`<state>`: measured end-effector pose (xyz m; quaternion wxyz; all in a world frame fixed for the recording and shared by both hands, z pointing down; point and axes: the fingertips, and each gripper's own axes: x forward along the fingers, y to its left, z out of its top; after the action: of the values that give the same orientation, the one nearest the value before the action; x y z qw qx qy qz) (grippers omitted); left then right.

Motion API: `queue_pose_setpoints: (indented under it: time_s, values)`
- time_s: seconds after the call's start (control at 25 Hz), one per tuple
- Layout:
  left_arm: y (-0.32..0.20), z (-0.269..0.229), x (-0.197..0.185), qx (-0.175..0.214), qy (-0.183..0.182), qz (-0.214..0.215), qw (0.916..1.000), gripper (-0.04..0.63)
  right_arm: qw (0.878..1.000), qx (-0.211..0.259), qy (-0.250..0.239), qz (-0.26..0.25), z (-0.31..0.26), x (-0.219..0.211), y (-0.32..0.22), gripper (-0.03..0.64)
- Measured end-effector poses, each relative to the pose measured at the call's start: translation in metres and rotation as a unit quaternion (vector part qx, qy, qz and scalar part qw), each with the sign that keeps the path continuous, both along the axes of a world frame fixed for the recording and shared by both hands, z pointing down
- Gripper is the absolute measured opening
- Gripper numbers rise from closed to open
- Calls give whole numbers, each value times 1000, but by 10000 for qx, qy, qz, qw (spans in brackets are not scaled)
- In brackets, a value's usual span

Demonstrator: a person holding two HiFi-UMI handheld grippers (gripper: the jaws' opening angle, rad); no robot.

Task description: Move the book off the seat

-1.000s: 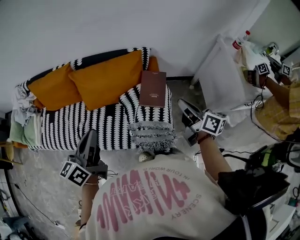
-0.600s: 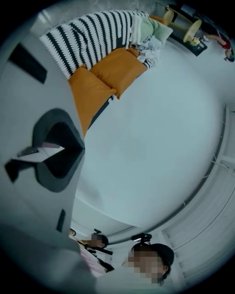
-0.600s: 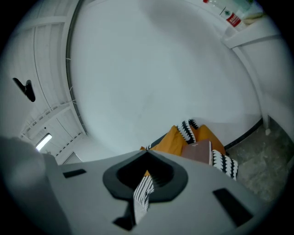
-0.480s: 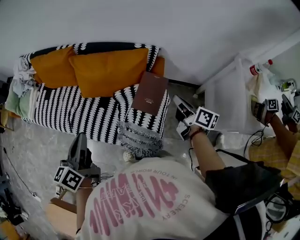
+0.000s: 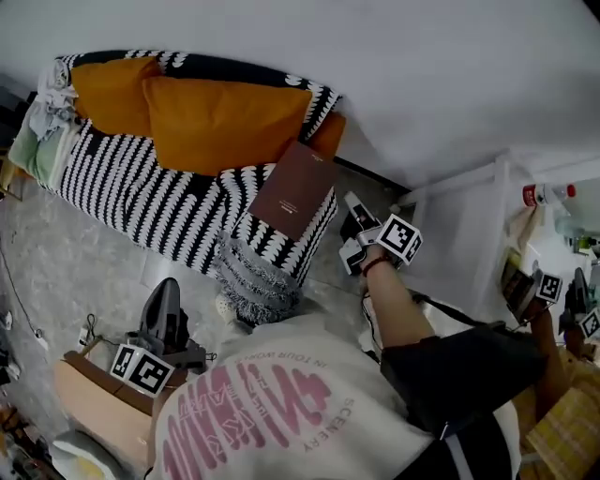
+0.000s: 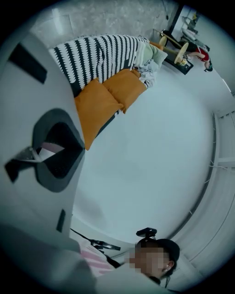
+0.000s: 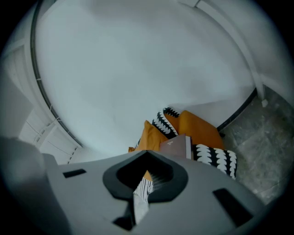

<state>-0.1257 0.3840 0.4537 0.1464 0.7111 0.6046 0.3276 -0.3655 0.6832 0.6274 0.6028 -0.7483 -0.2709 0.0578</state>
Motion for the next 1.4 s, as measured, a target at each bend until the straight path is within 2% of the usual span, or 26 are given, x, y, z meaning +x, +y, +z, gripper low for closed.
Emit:
queue_pose_setpoints:
  time_s: [0.16,0.36,0.4,0.48,0.6,0.76,0.92,1.04,1.24,1.4]
  values:
    - [-9,4,-3,168,162,-99,9997,9,9993,268,205,162,29,1,15,8]
    - [-22,6,-2,482,323,-289,9979,9,9987,362,360,-49,49,10,26,22]
    - [-26,5,-1,542,348,-338,9974,9,9984,425,366,-68,52,13,27,67]
    - [-32,4,3,601,336,-465,9965,9,9978,558,341,-58,58,18,31,229]
    - [-33,5,6,627,324,-567,9959,9,9977,641,211,-20,71,21,40,266]
    - [-34,6,2,783,395,-483,9950,9,9969,780,24,56,87,24,53,293]
    - [-39,6,4,979,422,-484,9931,9,9953,920,-294,63,100,30,65,380]
    - [-38,9,4,1086,446,-482,9919,9,9935,1089,-316,-23,116,37,70,385]
    - [-33,13,-1,1326,643,-292,9886,9,9922,1196,-49,-340,131,49,73,383]
    - [-39,16,-3,1405,580,-297,9879,9,9919,1235,134,-270,132,59,77,383]
